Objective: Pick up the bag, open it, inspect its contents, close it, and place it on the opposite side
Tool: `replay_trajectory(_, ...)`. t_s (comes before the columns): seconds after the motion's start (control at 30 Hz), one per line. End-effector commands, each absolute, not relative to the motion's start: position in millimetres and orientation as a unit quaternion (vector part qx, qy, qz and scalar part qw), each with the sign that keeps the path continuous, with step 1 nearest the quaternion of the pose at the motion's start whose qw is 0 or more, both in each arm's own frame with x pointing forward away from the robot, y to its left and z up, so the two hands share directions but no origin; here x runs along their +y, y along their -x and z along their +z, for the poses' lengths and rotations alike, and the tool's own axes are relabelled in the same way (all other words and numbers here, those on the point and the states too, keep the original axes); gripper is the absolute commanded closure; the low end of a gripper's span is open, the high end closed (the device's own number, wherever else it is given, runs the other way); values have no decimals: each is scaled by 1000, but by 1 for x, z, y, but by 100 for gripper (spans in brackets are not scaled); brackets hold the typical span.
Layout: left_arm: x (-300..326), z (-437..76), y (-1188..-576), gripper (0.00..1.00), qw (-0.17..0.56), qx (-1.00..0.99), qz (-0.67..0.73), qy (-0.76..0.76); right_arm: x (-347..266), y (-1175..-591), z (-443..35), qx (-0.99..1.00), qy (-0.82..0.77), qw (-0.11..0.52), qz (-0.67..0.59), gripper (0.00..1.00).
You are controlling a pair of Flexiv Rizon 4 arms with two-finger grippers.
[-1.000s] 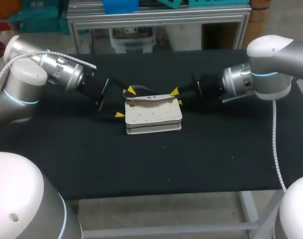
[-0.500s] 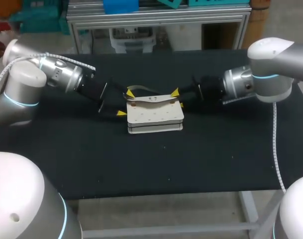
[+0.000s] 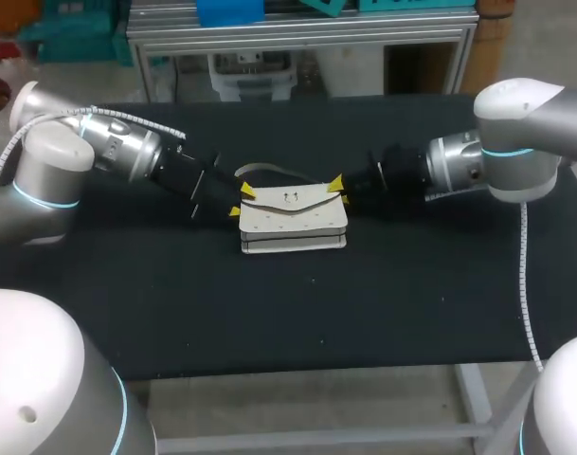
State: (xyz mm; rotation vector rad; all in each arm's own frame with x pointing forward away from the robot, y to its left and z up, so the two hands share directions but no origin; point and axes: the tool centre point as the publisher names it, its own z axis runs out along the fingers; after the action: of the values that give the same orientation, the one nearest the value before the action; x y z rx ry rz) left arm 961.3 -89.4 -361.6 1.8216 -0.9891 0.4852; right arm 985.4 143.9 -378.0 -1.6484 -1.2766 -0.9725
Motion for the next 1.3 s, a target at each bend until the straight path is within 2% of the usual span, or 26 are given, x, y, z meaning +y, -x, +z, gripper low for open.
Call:
replay_trajectory(0.03, -89, -363, -952, 46, 483, -403, 211, -748, 148, -982, -380, -507, 656, 404, -387, 71)
replay_trajectory(0.07, -89, -363, -951, 37, 482, -403, 212, -748, 147, -982, -381, -506, 657, 403, -387, 55)
replay_trajectory(0.1, -88, -363, -950, 35, 482, -403, 214, -748, 146, -982, -381, -504, 659, 402, -389, 21)
replay_trajectory(0.13, -87, -362, -950, 34, 481, -403, 216, -749, 144, -982, -382, -502, 661, 400, -389, 0)
replay_trajectory(0.3, -82, -357, -948, 38, 479, -399, 225, -749, 139, -985, -378, -491, 666, 397, -397, 0)
replay_trajectory(0.37, -81, -355, -948, 45, 479, -398, 229, -748, 138, -987, -376, -490, 666, 396, -400, 0)
replay_trajectory(0.43, -81, -354, -948, 62, 479, -397, 229, -749, 138, -987, -374, -489, 666, 396, -402, 0)
replay_trajectory(0.5, -83, -355, -951, 68, 482, -398, 221, -749, 139, -988, -374, -489, 665, 396, -402, 0)
replay_trajectory(0.57, -87, -359, -953, 70, 485, -398, 212, -749, 141, -988, -374, -489, 664, 398, -402, 0)
replay_trajectory(0.6, -89, -361, -953, 75, 484, -399, 210, -750, 142, -988, -374, -489, 663, 400, -401, 0)
replay_trajectory(0.63, -90, -363, -954, 85, 485, -399, 207, -750, 143, -988, -374, -490, 662, 401, -401, 0)
replay_trajectory(0.67, -92, -364, -954, 100, 486, -399, 206, -750, 144, -988, -374, -490, 661, 402, -401, 0)
replay_trajectory(0.7, -92, -365, -953, 100, 486, -399, 206, -750, 145, -987, -374, -491, 661, 403, -401, 0)
replay_trajectory(0.8, -92, -367, -951, 100, 481, -400, 214, -750, 146, -986, -373, -494, 657, 404, -401, 53)
replay_trajectory(0.83, -92, -368, -951, 100, 478, -401, 216, -750, 146, -986, -373, -495, 657, 404, -401, 57)
replay_trajectory(0.9, -91, -369, -949, 100, 477, -402, 218, -750, 146, -985, -372, -497, 655, 404, -401, 73)
replay_trajectory(0.93, -91, -369, -947, 100, 472, -402, 223, -752, 146, -985, -372, -498, 655, 403, -401, 100)
replay_trajectory(1.17, -88, -366, -943, 100, 464, -406, 236, -751, 145, -984, -373, -504, 654, 401, -396, 100)
replay_trajectory(1.2, -86, -365, -943, 66, 462, -406, 239, -751, 143, -984, -373, -499, 657, 402, -397, 63)
replay_trajectory(1.27, -85, -364, -942, 63, 462, -406, 241, -751, 140, -985, -373, -491, 662, 405, -396, 41)
replay_trajectory(1.3, -84, -364, -942, 62, 462, -406, 242, -750, 139, -985, -374, -485, 664, 407, -397, 24)
